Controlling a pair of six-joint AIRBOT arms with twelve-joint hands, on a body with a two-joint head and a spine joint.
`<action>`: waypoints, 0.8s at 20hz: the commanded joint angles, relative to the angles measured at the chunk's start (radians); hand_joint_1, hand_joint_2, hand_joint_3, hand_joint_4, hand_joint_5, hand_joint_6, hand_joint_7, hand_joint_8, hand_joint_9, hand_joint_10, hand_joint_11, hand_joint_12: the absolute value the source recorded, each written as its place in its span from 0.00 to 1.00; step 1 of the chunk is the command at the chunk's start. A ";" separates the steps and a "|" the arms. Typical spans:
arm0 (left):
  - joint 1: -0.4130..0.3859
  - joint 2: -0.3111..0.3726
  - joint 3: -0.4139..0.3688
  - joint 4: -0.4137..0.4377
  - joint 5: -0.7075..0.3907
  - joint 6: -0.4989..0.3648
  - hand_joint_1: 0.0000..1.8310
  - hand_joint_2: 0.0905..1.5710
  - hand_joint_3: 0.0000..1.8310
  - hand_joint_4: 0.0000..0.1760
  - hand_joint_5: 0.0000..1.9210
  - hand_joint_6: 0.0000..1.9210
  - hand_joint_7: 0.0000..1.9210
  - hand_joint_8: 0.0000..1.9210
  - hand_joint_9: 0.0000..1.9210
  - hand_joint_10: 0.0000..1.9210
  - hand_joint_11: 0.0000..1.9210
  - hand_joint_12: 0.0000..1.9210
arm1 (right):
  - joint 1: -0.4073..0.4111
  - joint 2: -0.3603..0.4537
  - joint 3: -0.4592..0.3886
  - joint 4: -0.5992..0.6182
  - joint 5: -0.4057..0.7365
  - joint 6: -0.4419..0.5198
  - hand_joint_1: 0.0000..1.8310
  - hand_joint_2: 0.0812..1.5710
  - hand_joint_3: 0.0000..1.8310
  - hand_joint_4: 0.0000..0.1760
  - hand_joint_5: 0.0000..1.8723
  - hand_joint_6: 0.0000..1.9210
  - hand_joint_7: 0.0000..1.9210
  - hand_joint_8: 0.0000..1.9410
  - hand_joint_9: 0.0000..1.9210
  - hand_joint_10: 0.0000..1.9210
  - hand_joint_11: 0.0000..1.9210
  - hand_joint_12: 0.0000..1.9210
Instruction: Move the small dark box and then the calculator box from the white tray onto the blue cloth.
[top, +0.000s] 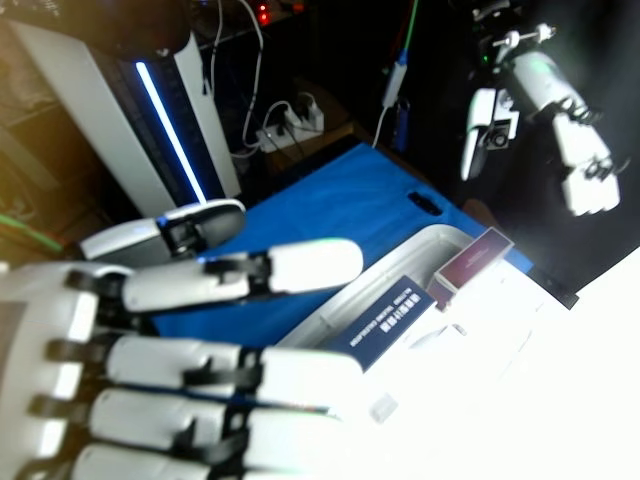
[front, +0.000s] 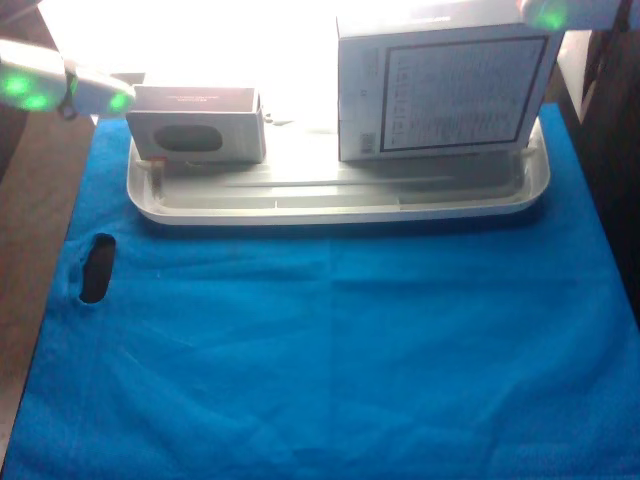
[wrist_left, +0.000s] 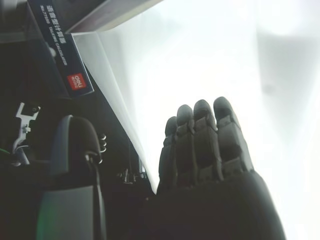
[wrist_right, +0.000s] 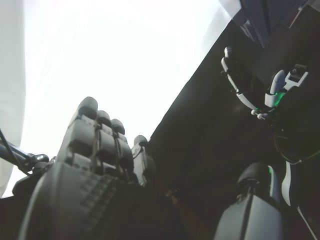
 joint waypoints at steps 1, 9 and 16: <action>-0.026 0.002 0.010 0.005 -0.049 -0.021 0.51 0.59 0.00 0.03 0.17 0.00 0.18 0.00 0.17 0.01 0.08 0.15 | 0.013 -0.002 0.006 0.039 0.110 0.008 0.26 0.41 0.00 1.00 0.00 0.00 0.00 0.00 0.01 0.00 0.00 0.18; -0.161 -0.074 0.082 0.432 0.125 -0.243 0.53 0.55 0.00 0.00 0.34 0.01 0.26 0.00 0.25 0.00 0.00 0.62 | 0.013 -0.011 0.006 0.026 0.110 0.012 0.29 0.43 0.00 1.00 0.00 0.00 0.00 0.00 0.05 0.00 0.00 0.29; -0.225 -0.133 0.118 0.639 0.188 -0.344 0.54 0.50 0.00 0.00 0.29 0.00 0.27 0.00 0.28 0.02 0.02 0.62 | 0.013 -0.022 0.007 0.021 0.110 0.019 0.33 0.43 0.00 1.00 0.00 0.00 0.00 0.00 0.07 0.00 0.00 0.44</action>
